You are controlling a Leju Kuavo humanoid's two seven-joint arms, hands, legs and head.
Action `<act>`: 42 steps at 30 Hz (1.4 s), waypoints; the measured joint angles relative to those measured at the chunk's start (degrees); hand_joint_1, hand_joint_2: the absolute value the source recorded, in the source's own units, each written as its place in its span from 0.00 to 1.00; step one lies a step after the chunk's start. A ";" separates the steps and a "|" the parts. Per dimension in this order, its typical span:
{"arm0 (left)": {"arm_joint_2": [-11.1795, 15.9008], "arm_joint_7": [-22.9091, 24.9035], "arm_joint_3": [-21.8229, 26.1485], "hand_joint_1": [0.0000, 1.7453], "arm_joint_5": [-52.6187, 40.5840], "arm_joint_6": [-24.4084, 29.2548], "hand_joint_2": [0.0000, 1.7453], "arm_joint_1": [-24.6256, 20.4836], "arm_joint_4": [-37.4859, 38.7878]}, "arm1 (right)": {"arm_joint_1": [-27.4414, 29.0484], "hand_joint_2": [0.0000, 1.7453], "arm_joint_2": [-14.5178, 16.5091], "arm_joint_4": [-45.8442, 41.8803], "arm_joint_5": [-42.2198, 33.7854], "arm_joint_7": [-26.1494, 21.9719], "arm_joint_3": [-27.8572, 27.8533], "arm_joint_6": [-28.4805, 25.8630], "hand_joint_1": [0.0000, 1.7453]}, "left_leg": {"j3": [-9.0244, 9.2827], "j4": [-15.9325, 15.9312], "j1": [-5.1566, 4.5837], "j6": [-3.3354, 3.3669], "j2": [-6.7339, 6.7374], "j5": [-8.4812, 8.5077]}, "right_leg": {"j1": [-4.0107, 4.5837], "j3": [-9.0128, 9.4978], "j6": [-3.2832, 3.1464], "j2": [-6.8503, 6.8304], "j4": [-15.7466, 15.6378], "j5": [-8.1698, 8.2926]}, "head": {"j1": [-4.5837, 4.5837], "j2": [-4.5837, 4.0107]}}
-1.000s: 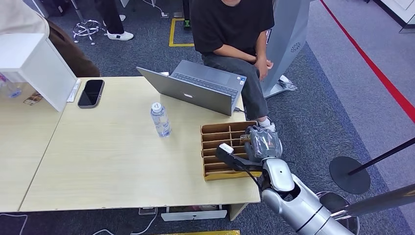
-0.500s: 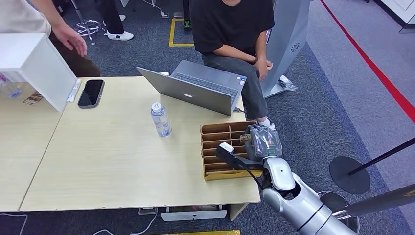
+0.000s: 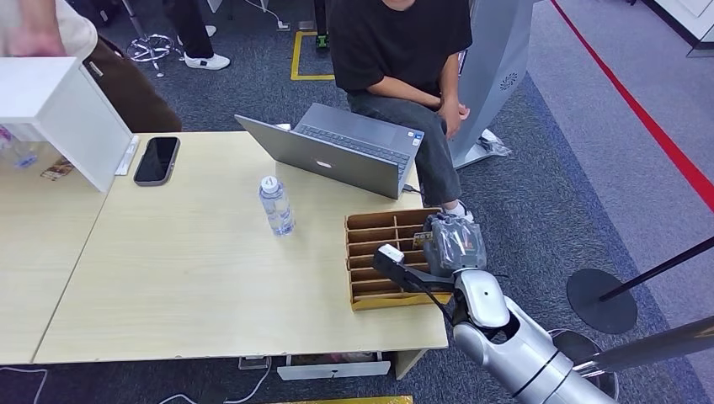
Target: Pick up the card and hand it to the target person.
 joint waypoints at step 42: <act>0.00 -1.03 1.10 0.00 0.99 0.80 0.00 0.78 0.00 | -1.90 1.00 -3.52 -11.15 5.82 2.01 0.07 6.79 0.77 | 0.02 0.00 0.00 0.01 0.00 0.03 | 0.00 0.01 0.02 0.00 0.00 0.04 | -0.01 0.00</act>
